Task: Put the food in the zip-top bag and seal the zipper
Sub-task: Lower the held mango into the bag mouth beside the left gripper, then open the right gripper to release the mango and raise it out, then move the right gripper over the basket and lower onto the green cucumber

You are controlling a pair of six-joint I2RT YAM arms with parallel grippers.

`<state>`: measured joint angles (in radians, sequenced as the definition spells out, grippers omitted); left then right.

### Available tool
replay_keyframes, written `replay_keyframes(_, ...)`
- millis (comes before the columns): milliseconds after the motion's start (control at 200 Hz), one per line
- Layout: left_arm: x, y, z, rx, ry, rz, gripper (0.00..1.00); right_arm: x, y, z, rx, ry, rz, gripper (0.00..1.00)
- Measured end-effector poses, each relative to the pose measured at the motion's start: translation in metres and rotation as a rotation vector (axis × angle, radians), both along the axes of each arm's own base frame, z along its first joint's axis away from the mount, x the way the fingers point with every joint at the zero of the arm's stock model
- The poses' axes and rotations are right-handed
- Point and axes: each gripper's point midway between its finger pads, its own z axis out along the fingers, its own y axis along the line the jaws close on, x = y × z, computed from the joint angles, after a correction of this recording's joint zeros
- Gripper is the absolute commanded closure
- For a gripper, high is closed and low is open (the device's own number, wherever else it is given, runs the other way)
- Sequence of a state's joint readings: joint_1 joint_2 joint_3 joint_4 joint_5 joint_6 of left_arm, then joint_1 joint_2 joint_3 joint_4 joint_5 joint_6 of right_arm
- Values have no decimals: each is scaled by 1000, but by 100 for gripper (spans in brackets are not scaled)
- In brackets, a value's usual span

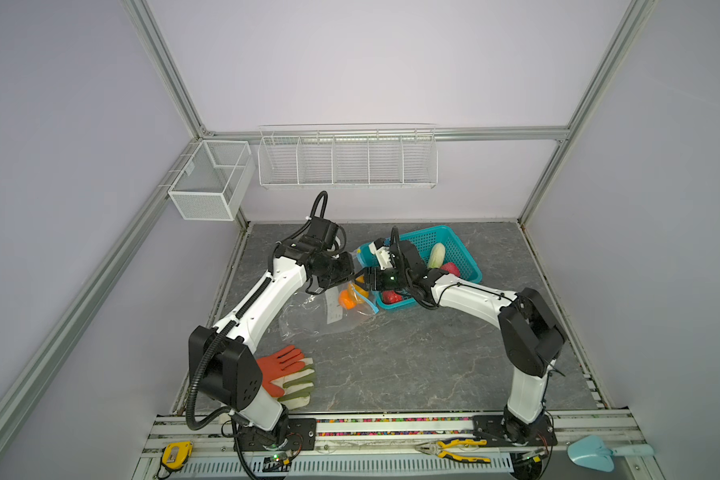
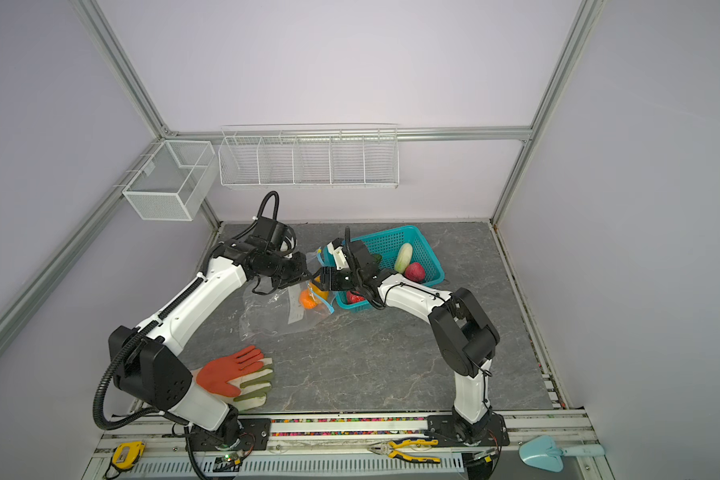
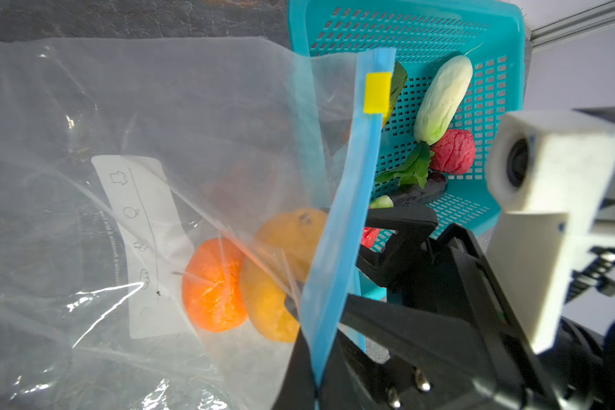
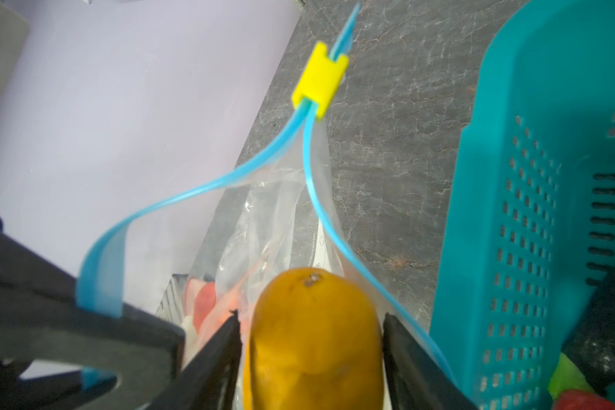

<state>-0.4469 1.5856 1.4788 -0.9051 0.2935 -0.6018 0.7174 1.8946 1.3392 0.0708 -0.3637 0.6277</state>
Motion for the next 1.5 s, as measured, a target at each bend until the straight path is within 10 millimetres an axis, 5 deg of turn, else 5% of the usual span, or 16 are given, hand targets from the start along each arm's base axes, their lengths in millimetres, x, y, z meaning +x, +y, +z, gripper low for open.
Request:
replay_keyframes(560,-1,2,-4,8,9,1,100,0,0,1,-16,9,6,29)
replay_keyframes(900,0,19,-13,24,25,38,100,-1,-6,4,-59,-6,18,28)
replay_keyframes(1264,-2,20,-20,21,36,36,100,19,-66,41,-180,-126,-114,30)
replay_keyframes(1499,-2,18,-19,13,33,29,100,38,-106,18,-351,-139,-221,32)
